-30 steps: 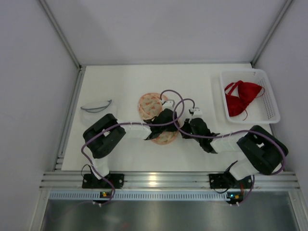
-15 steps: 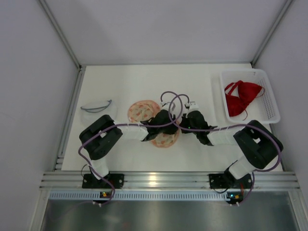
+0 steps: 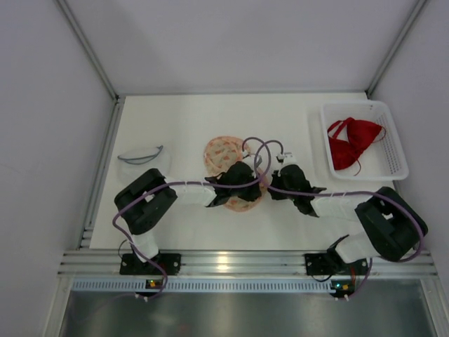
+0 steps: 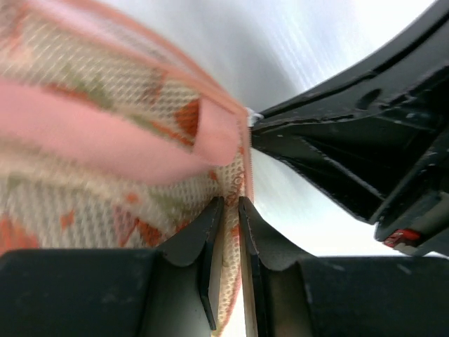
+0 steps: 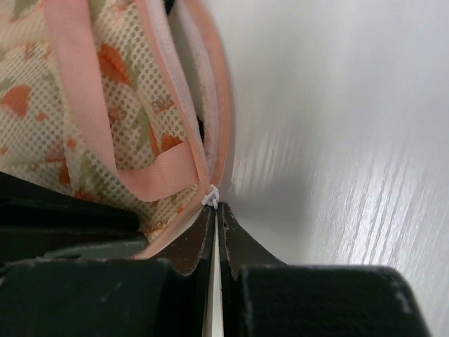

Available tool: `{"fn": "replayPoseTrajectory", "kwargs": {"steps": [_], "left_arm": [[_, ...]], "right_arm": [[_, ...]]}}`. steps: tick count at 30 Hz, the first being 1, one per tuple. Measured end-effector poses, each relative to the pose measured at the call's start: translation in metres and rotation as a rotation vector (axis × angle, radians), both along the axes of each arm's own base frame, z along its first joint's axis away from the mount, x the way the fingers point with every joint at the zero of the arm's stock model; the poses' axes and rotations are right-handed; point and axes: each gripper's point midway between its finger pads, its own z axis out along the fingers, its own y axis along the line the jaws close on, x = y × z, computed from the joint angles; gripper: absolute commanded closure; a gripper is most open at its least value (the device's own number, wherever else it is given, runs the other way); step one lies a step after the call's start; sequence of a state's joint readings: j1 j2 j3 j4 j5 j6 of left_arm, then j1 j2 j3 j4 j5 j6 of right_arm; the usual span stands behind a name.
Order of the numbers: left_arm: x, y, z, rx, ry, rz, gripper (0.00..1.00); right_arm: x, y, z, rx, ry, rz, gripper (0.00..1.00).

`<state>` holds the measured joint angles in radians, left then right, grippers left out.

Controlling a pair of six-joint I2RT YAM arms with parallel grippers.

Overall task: Place the bra in the laundry bag and zip it closed
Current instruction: Zip the laundry bag at the center of the board.

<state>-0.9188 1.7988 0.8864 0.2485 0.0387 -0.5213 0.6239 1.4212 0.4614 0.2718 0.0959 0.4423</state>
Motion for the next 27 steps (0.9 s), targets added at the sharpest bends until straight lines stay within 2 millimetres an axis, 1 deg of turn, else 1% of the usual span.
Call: {"fn": "replayPoseTrajectory", "kwargs": {"steps": [3,5,9,16,18,21,27], "left_arm": [[-0.003,0.009,0.002,0.025,0.014,0.013,0.79],[-0.005,0.019,0.001,0.054,0.026,0.035,0.79],[-0.004,0.040,-0.008,0.102,0.058,0.102,0.80],[0.001,0.045,-0.008,0.088,0.081,0.183,0.80],[0.004,0.047,-0.008,0.086,0.084,0.212,0.80],[0.010,0.052,-0.009,0.082,0.092,0.252,0.80],[0.027,0.072,-0.010,0.062,0.118,0.333,0.81]], "right_arm": [[-0.009,-0.003,-0.001,0.033,0.016,-0.021,1.00],[-0.012,-0.003,0.000,0.049,0.021,-0.032,1.00],[-0.014,-0.002,0.000,0.063,0.027,-0.047,1.00],[-0.015,0.007,-0.001,0.062,0.015,-0.040,1.00],[-0.015,0.011,-0.001,0.058,0.007,-0.033,1.00],[-0.014,0.011,-0.001,0.044,-0.001,-0.037,1.00],[-0.011,0.009,0.002,-0.024,-0.008,-0.032,1.00]]}}
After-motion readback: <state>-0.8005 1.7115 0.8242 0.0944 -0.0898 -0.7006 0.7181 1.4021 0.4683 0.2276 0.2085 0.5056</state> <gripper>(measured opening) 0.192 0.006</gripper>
